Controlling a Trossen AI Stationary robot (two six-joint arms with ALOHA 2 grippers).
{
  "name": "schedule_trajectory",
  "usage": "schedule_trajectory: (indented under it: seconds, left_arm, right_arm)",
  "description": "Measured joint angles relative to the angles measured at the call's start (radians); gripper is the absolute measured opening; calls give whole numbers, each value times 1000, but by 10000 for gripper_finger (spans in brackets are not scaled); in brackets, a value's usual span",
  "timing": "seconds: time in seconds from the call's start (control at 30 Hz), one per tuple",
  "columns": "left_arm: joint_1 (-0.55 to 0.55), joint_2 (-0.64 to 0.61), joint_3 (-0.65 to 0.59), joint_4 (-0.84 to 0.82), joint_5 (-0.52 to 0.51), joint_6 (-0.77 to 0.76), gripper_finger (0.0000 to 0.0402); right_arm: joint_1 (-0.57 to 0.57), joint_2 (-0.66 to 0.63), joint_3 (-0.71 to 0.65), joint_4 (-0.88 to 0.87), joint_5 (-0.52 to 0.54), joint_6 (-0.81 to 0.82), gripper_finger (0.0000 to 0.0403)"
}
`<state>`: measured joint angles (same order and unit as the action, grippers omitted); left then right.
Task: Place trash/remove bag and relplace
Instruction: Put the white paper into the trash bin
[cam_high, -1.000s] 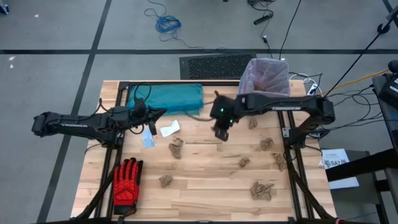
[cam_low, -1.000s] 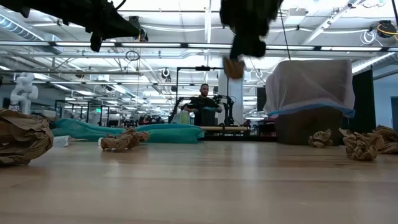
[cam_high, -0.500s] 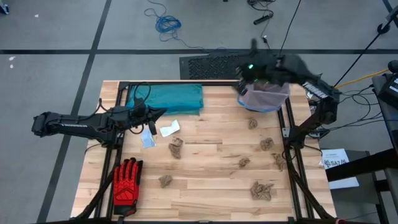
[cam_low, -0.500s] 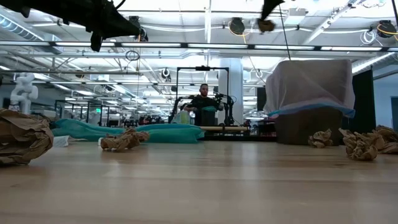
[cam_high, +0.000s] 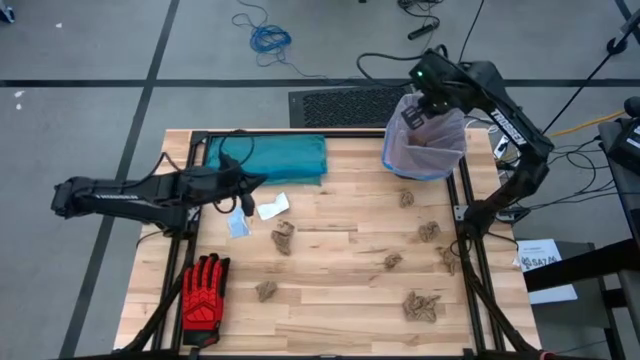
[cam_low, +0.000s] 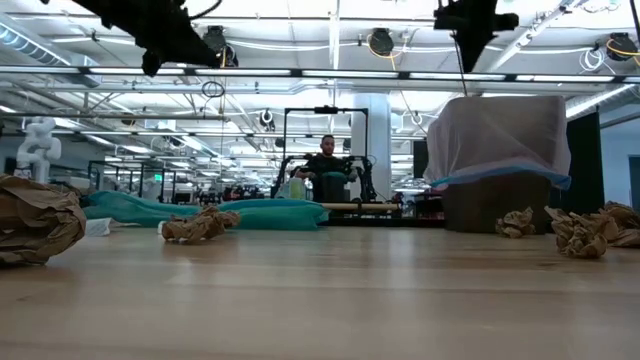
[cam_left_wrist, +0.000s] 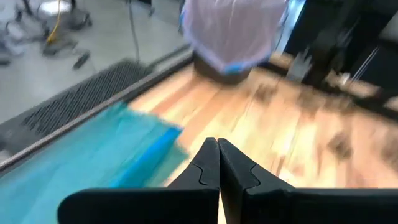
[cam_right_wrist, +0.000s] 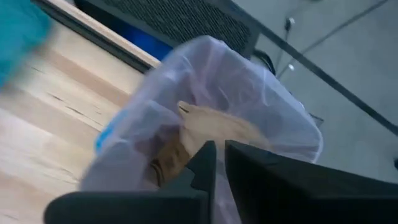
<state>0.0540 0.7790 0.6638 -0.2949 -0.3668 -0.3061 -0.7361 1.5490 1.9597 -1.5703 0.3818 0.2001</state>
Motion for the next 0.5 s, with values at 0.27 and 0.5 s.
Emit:
schedule_trajectory:
  seconds: [0.27, 0.5]
  left_arm:
    - [-1, 117, 38, -88, 84, -40, 0]
    - [4, 259, 38, -127, 169, -108, 37]
  right_arm:
    - [-51, 0, -68, 3, -20, -23, 110]
    - [-27, 0, 9, 17, -29, -121, 200]
